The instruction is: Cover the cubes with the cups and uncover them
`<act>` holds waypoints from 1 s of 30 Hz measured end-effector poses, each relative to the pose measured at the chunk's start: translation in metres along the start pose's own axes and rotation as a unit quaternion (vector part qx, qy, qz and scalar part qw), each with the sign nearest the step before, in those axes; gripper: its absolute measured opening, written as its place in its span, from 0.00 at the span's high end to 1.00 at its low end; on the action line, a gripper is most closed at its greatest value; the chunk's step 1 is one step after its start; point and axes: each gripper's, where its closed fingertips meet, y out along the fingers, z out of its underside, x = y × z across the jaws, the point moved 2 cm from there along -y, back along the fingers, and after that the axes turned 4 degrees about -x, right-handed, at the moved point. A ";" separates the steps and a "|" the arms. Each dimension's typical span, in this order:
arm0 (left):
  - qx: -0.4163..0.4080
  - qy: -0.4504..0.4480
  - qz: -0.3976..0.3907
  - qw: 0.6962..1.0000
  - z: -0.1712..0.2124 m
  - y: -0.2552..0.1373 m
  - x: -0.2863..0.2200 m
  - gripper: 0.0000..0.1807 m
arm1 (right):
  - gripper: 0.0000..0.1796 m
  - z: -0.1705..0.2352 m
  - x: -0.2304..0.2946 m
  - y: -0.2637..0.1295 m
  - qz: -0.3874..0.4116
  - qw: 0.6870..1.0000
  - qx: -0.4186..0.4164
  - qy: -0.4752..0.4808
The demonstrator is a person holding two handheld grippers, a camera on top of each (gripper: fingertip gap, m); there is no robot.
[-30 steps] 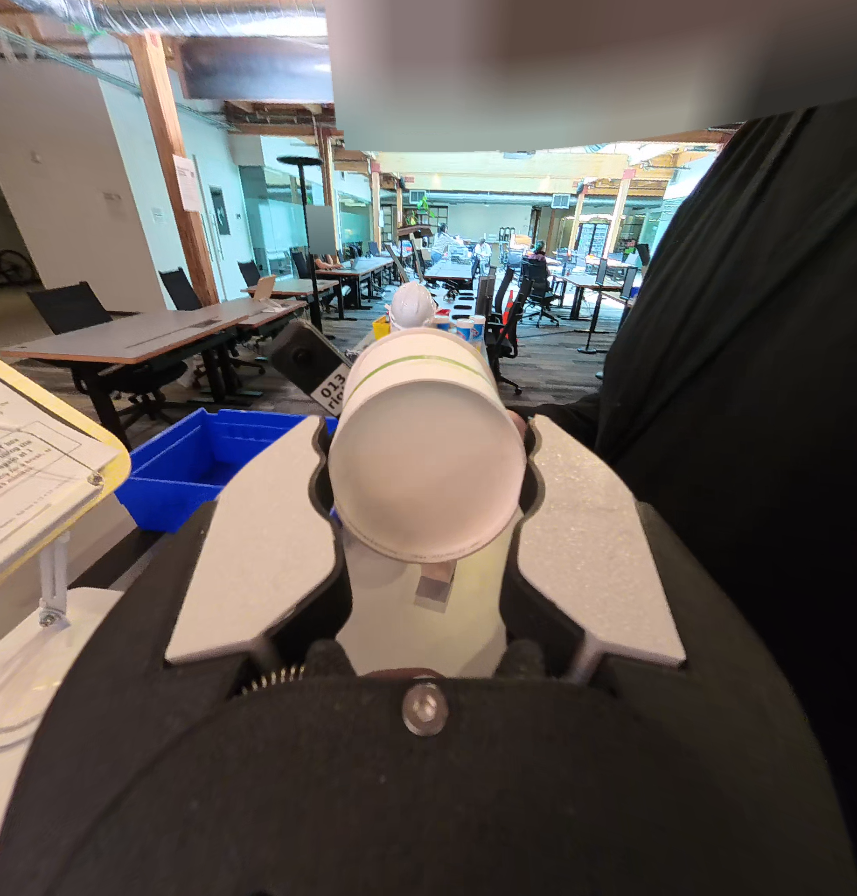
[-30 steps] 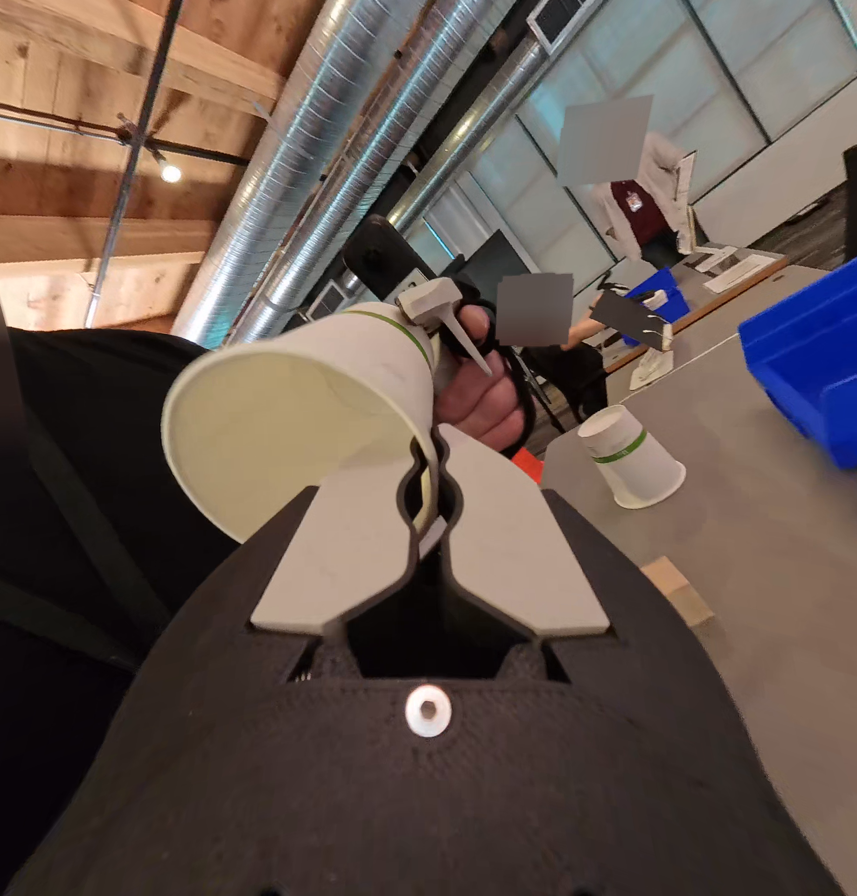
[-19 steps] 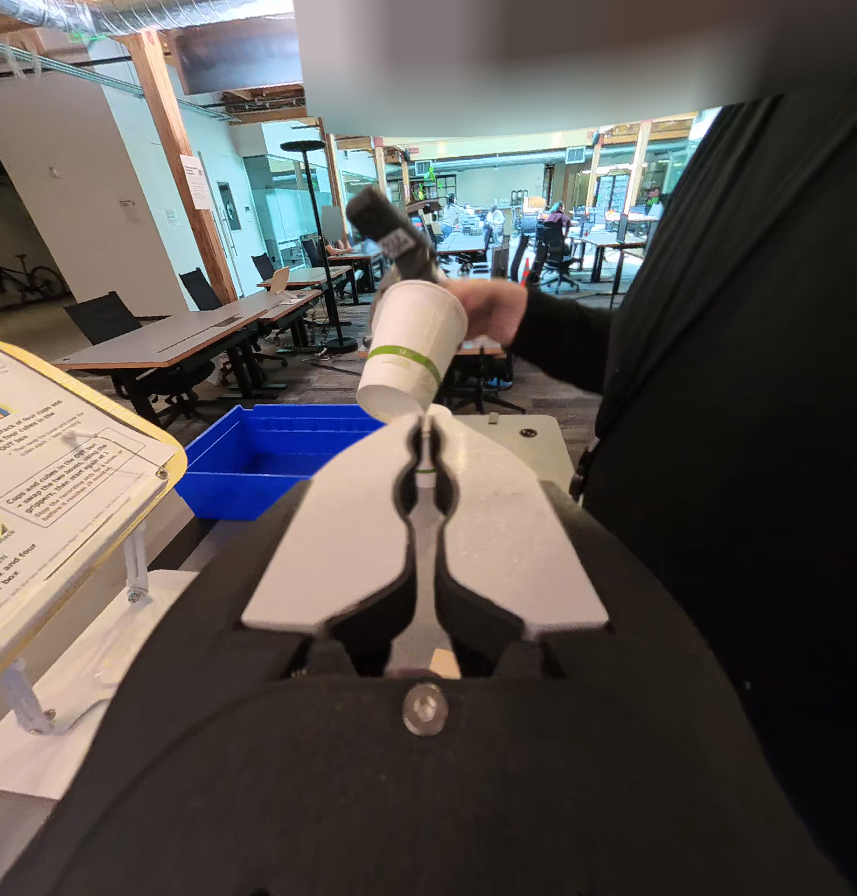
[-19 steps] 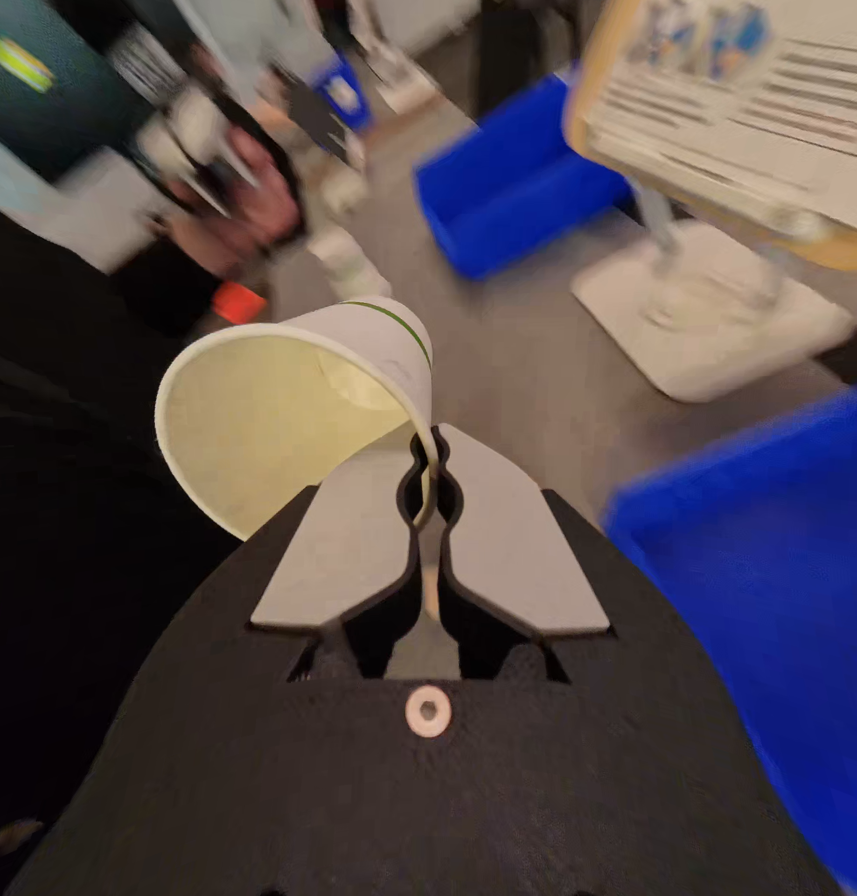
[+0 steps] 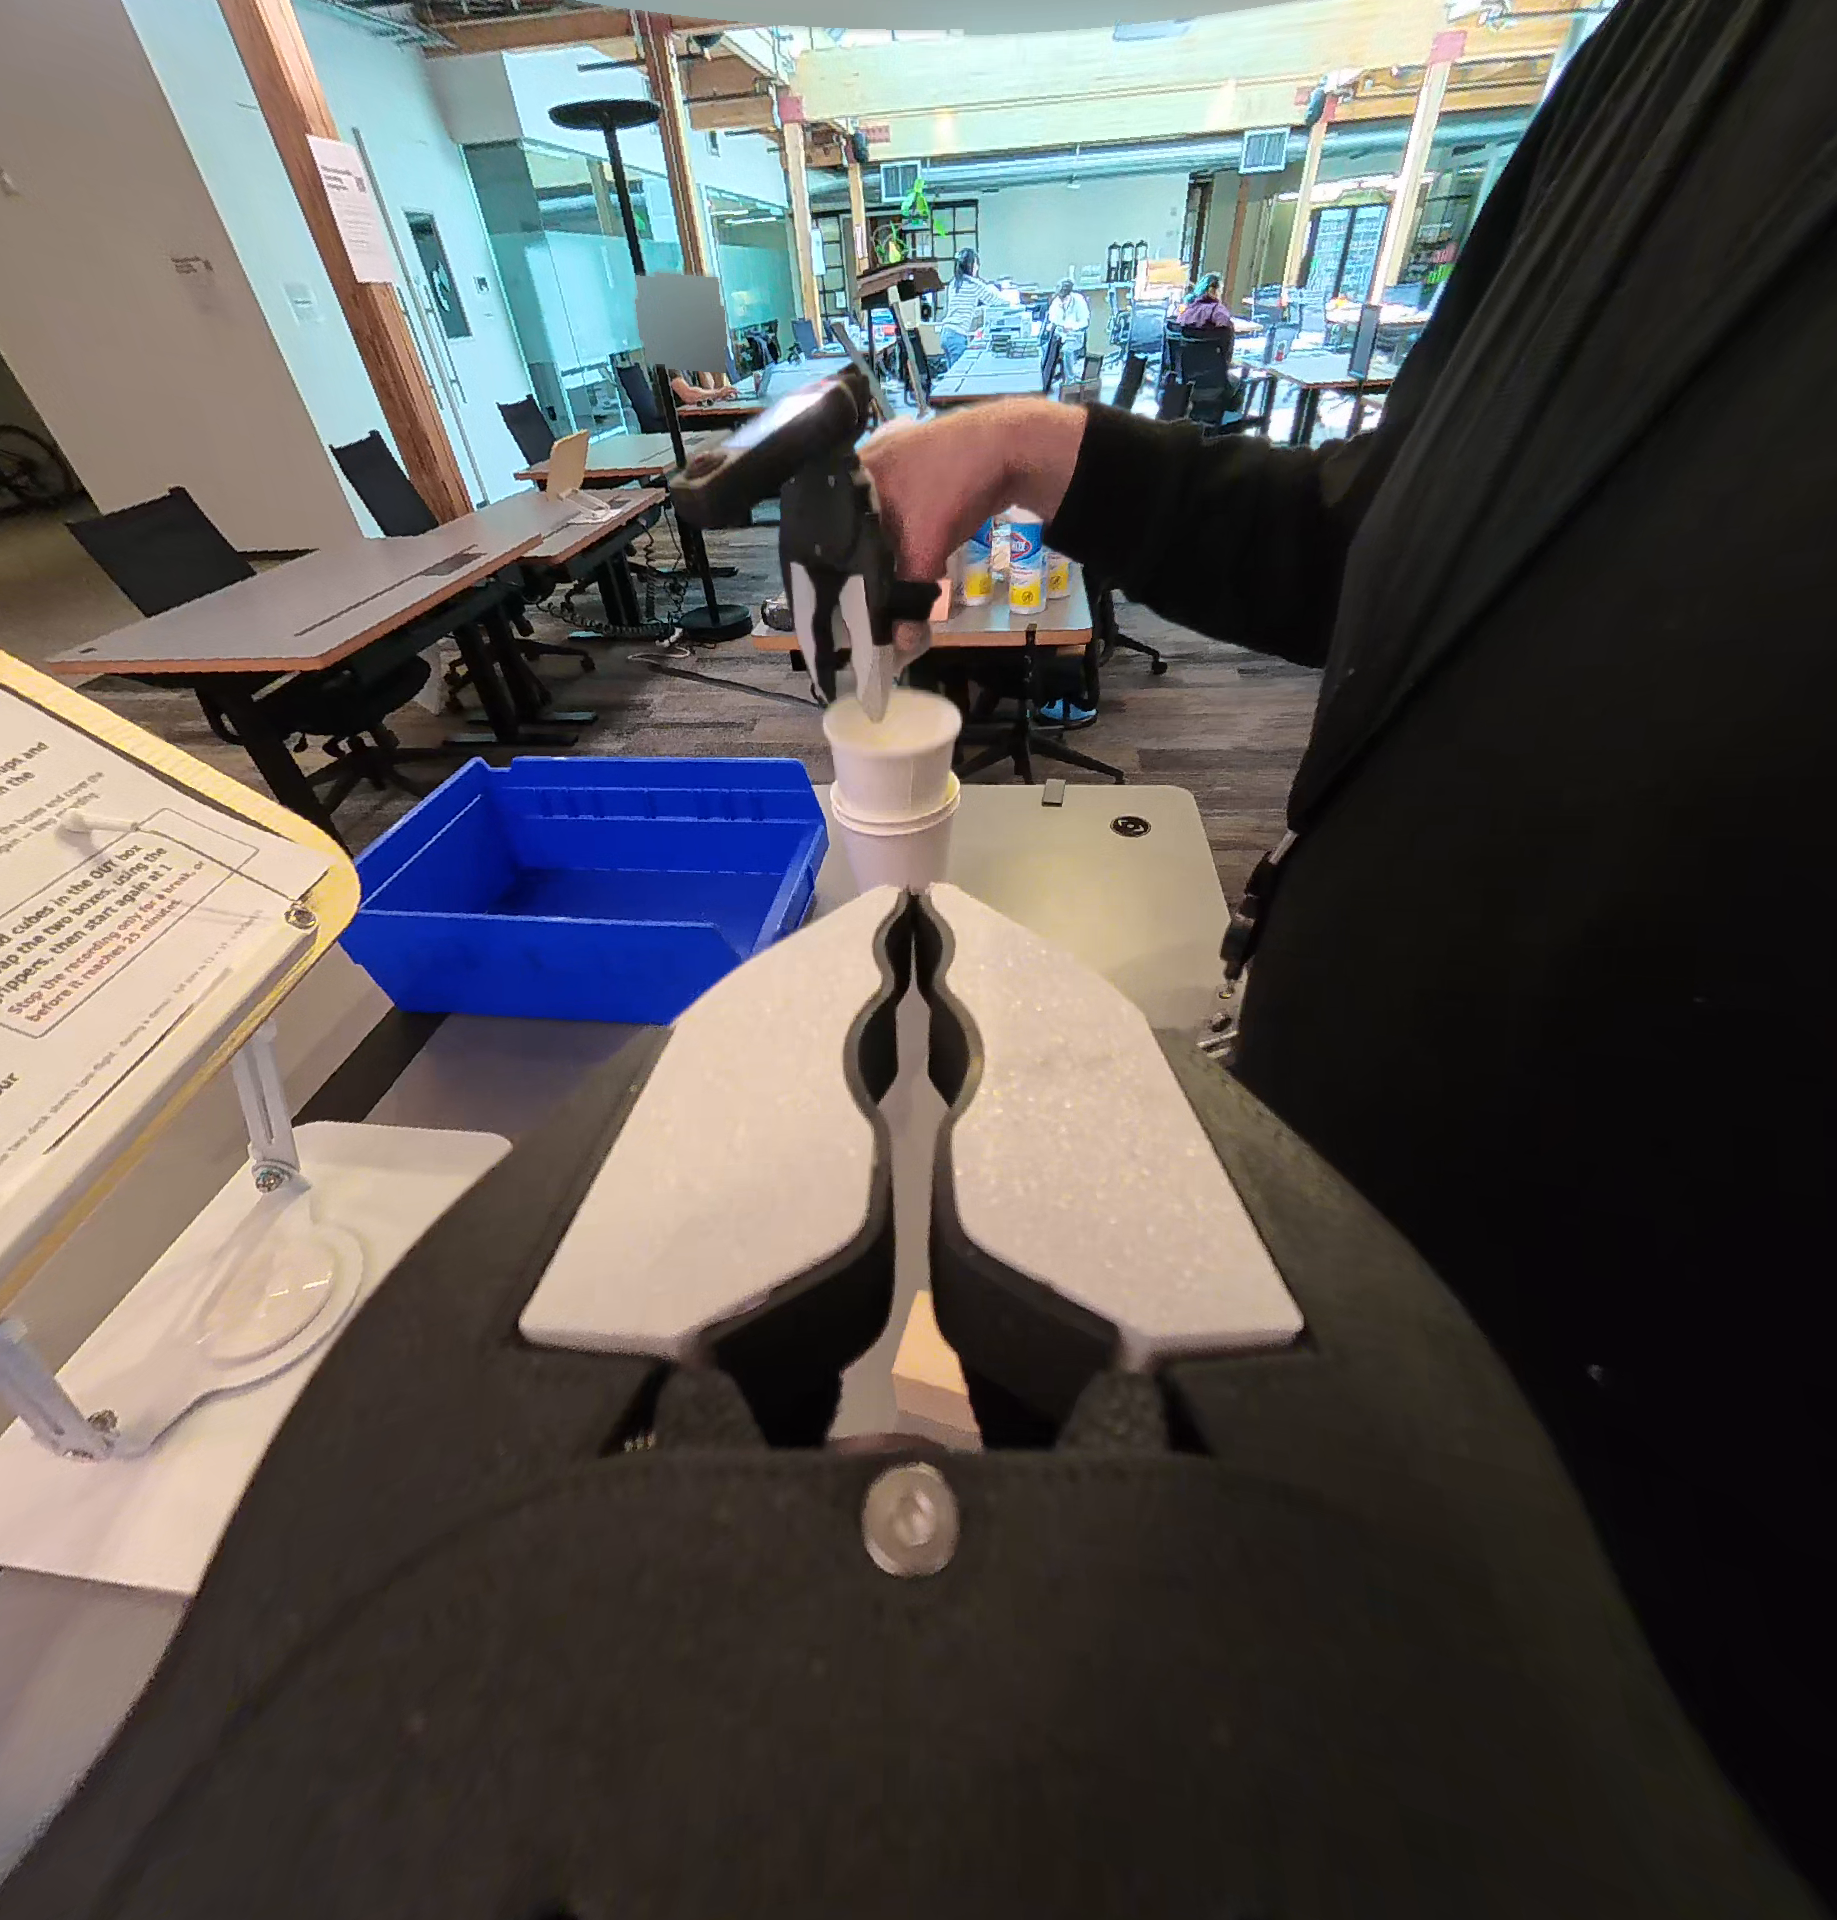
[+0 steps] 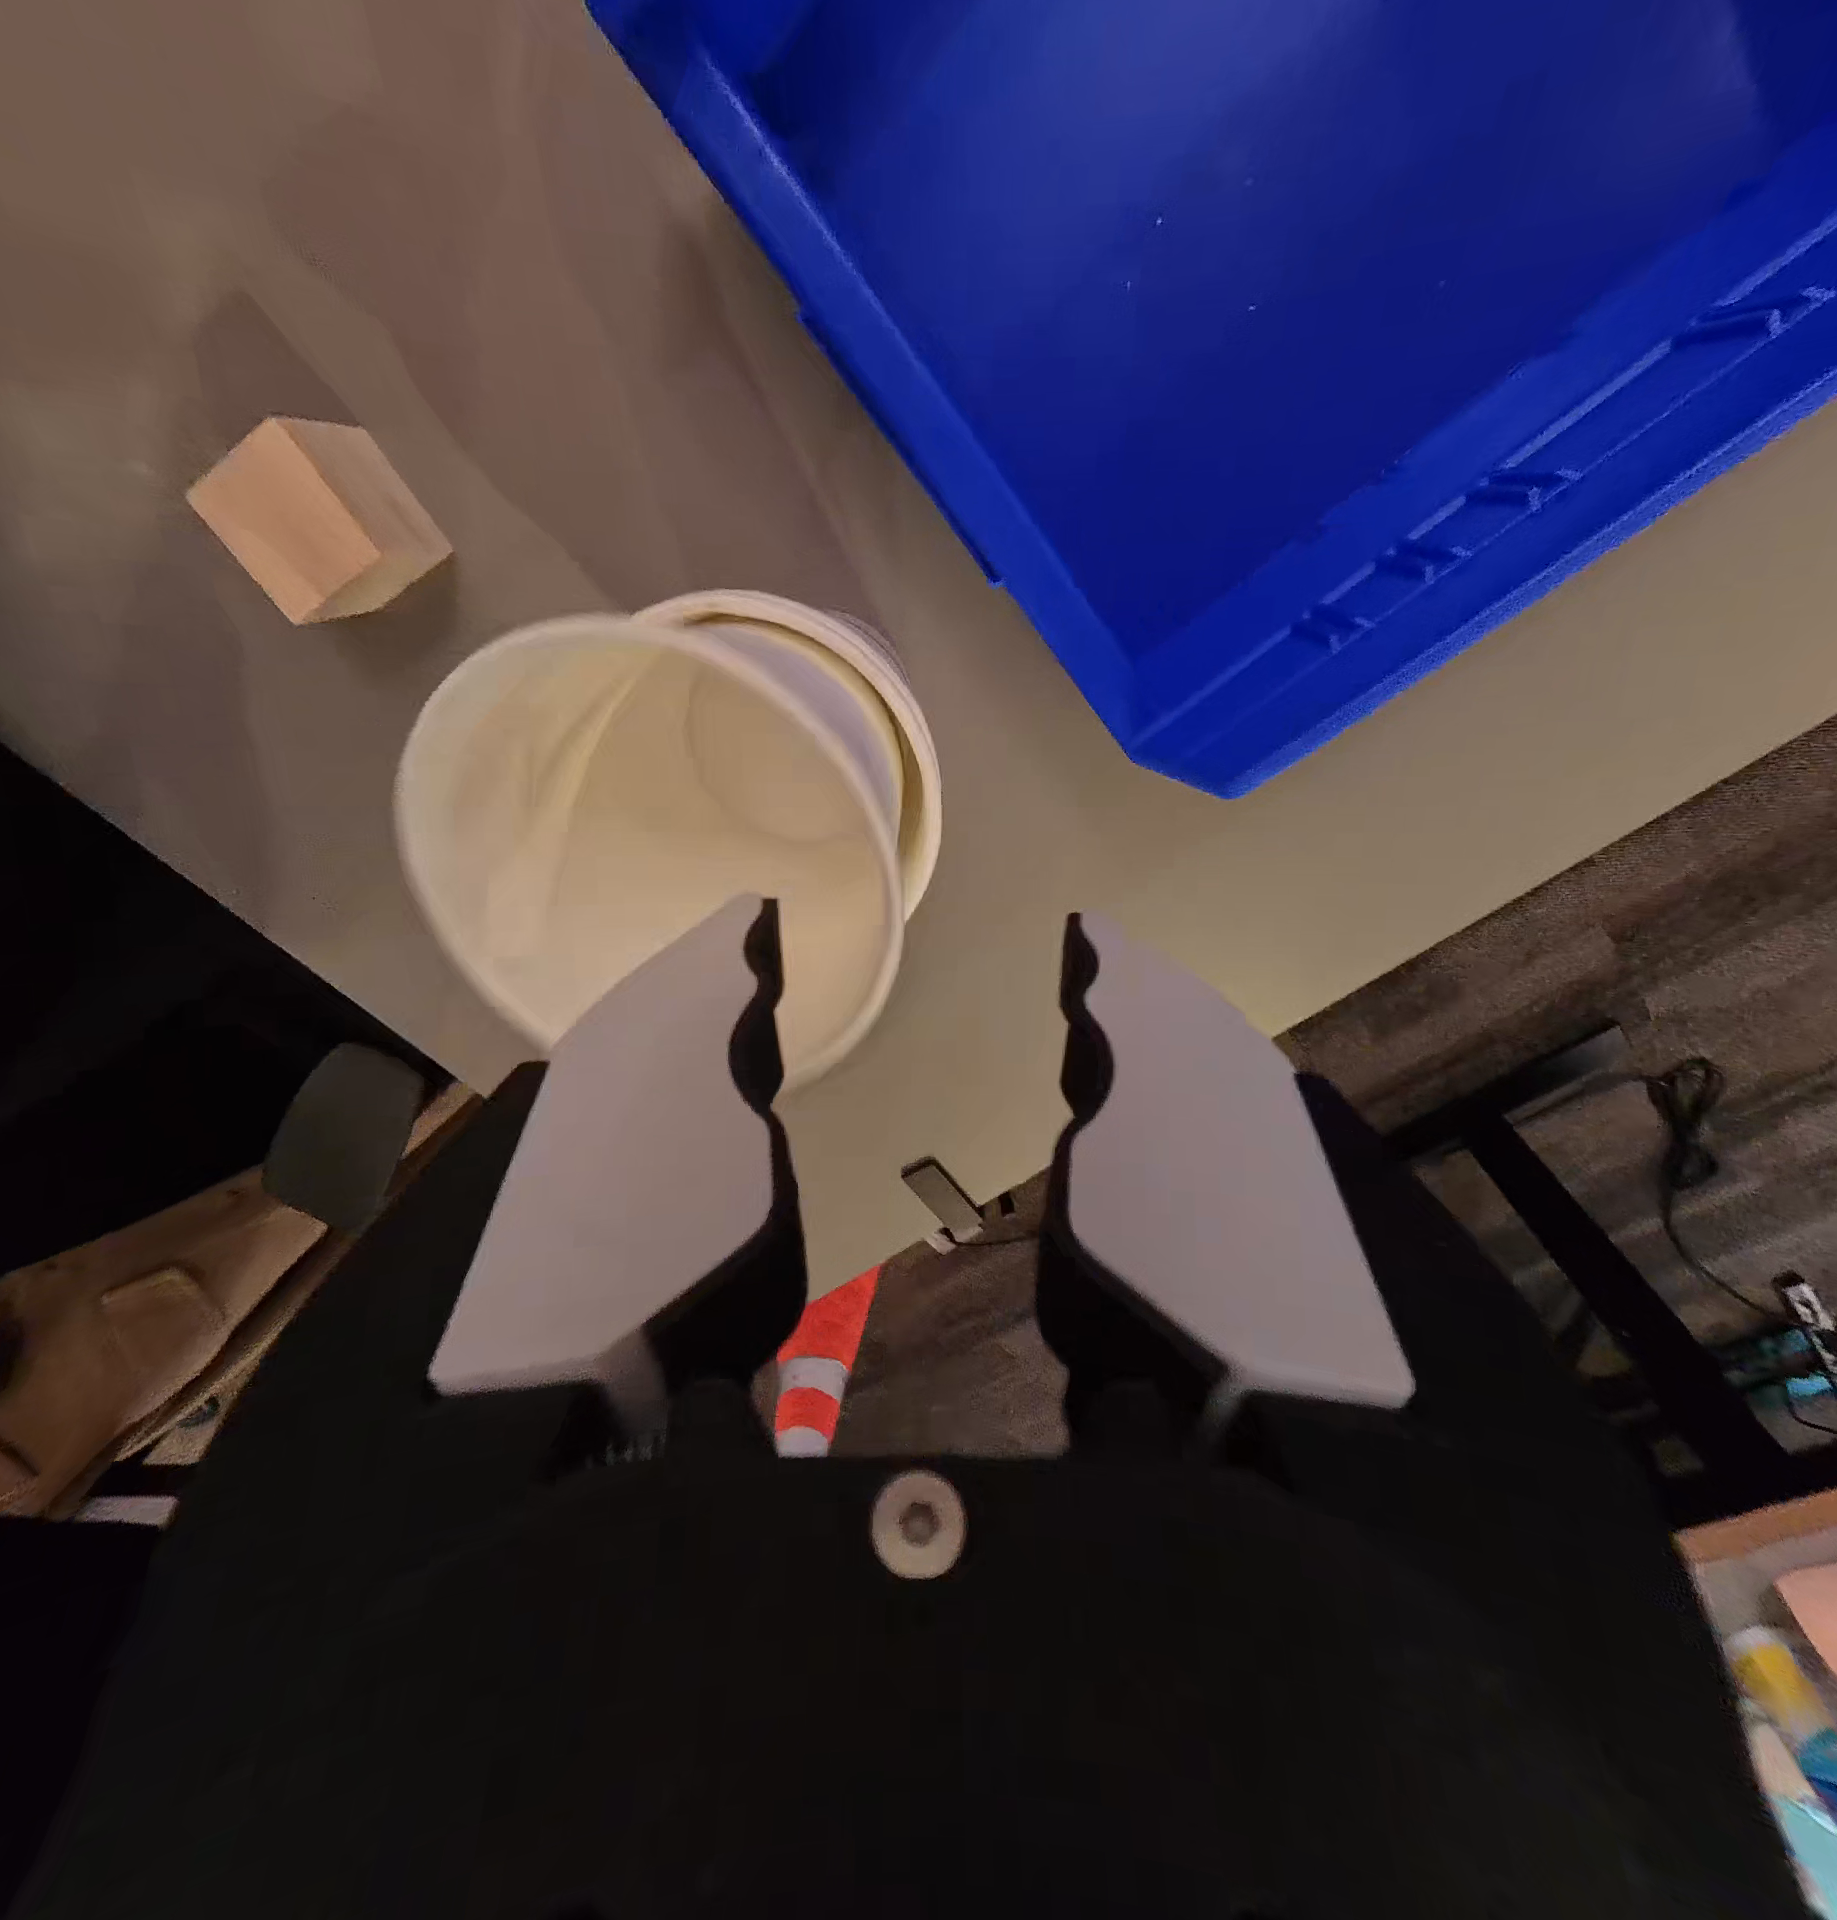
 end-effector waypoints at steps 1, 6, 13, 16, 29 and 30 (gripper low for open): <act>0.005 0.000 -0.004 1.000 0.000 -0.003 0.000 1.00 | 0.68 0.000 0.001 -0.001 0.001 1.000 0.000 -0.005; 0.061 0.001 -0.083 0.995 0.006 -0.036 0.008 0.91 | 0.70 -0.024 0.006 -0.035 0.024 0.996 -0.089 -0.015; 0.238 -0.019 -0.265 0.934 0.044 -0.144 0.021 0.59 | 0.78 -0.079 0.078 -0.050 -0.018 0.976 -0.198 -0.088; 0.311 -0.060 -0.303 0.899 0.079 -0.190 0.019 0.46 | 0.79 -0.102 0.113 -0.043 -0.045 0.969 -0.218 -0.108; 0.365 -0.162 -0.270 0.876 0.224 -0.263 0.027 0.57 | 0.84 -0.179 0.240 -0.007 -0.123 0.954 -0.231 -0.150; 0.347 -0.163 -0.266 0.885 0.223 -0.261 0.028 0.59 | 0.84 -0.182 0.246 -0.006 -0.125 0.953 -0.231 -0.149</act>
